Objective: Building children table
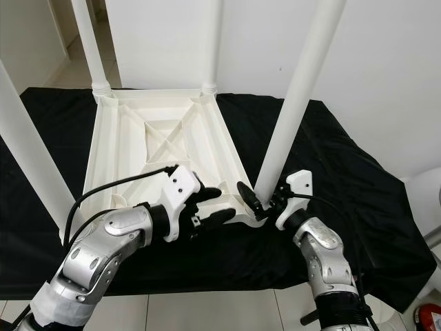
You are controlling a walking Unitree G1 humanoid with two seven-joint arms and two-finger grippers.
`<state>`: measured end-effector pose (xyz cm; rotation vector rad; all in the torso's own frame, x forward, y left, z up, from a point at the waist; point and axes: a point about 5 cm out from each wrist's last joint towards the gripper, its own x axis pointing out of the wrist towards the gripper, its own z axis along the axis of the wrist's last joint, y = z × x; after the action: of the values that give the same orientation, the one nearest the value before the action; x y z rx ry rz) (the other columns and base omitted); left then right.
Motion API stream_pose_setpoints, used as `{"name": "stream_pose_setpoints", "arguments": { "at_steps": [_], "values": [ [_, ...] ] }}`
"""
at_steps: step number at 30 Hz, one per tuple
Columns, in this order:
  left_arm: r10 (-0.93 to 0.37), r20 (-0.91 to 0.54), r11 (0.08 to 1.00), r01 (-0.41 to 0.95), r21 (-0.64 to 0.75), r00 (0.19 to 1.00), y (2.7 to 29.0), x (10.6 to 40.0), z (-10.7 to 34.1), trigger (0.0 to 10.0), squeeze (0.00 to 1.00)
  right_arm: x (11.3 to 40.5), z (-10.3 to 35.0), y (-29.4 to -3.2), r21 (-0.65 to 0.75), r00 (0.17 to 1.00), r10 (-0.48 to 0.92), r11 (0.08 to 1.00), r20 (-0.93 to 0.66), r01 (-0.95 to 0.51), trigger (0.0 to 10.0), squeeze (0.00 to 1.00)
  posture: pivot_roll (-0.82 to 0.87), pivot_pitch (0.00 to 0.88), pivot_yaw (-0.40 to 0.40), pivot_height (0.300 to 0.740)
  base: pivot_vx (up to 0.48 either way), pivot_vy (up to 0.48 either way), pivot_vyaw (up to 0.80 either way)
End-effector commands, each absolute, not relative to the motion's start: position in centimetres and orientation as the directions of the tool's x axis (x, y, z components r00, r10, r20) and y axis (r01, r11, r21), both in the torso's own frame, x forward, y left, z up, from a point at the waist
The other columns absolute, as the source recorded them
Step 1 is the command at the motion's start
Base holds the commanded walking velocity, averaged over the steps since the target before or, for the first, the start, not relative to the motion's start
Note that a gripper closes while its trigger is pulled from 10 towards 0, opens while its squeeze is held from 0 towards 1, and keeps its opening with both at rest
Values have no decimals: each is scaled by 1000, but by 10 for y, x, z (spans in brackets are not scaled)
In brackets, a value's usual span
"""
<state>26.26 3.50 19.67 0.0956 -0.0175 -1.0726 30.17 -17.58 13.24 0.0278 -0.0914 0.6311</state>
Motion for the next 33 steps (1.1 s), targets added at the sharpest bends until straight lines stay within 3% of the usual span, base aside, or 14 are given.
{"name": "stream_pose_setpoints", "arguments": {
  "at_steps": [1,8,15,24,25,29,30,33],
  "values": [
    [-861,-35,504,861,74,507,35,265,198,10000,0,302,129,-172,-10,790,609,792,73,-610,10000,0,-56,0,-92,740,0,0,0],
    [-840,-48,536,841,78,540,39,268,195,10000,0,299,127,-158,-1,747,660,750,78,-662,10000,0,-46,0,-99,740,0,0,0],
    [-809,-45,583,809,69,587,51,266,189,10000,0,290,122,-161,-4,731,680,732,59,-681,10000,0,-45,0,-93,740,0,0,0],
    [-844,-112,522,851,55,525,64,256,172,10000,0,295,136,-184,-84,747,661,750,71,-656,10000,0,-49,0,-80,740,0,0,0],
    [-851,-117,509,859,50,512,63,254,171,10000,0,296,137,-186,-83,745,663,748,68,-658,7020,0,-50,0,-80,740,0,0,0],
    [-857,-122,499,866,36,500,63,253,170,10000,0,297,138,-187,-77,744,665,746,66,-661,7020,0,-49,0,-80,740,0,0,0],
    [-857,-121,501,865,37,501,61,253,169,10000,0,297,138,-187,-77,742,668,744,59,-664,0,0,-47,0,-85,740,0,0,0],
    [-860,-99,498,866,51,501,54,251,171,10000,0,295,135,-181,-71,737,675,737,32,-672,0,0,-44,0,-91,740,0,0,0]
  ]
}}
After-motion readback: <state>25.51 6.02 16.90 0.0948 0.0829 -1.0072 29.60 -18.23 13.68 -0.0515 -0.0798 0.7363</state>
